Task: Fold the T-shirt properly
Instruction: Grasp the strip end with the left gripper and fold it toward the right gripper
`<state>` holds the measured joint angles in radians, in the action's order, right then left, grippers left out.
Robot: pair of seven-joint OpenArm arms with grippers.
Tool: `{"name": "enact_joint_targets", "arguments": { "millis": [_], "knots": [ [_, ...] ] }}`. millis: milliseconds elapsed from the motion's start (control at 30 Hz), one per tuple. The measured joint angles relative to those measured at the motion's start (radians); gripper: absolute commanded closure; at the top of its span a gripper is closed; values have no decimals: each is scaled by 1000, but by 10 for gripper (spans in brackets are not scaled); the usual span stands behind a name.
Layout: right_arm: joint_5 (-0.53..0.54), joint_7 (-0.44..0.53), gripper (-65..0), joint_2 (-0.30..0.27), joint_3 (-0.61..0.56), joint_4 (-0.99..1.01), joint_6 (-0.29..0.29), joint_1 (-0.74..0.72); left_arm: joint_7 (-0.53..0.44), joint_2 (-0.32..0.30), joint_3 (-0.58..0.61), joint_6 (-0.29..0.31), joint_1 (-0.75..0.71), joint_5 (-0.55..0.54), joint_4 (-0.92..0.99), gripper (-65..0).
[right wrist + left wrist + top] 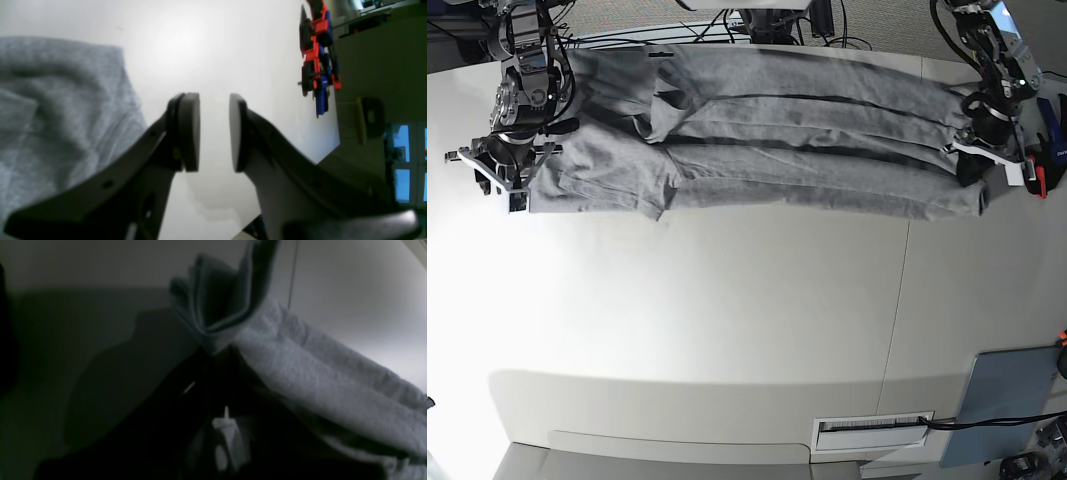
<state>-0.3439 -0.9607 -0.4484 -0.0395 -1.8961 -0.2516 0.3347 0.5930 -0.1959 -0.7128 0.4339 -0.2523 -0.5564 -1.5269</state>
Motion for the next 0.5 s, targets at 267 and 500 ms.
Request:
{"name": "enact_joint_targets", "arguments": {
  "millis": [267,500],
  "knots": [
    [0,4,-156,0,0,0,0,-2,245,74,-2,3,-35,-217,-242,0],
    [1,12,-156,0,0,0,0,-2,319,192,110,-2,-124,-355,-373,0]
  ]
}}
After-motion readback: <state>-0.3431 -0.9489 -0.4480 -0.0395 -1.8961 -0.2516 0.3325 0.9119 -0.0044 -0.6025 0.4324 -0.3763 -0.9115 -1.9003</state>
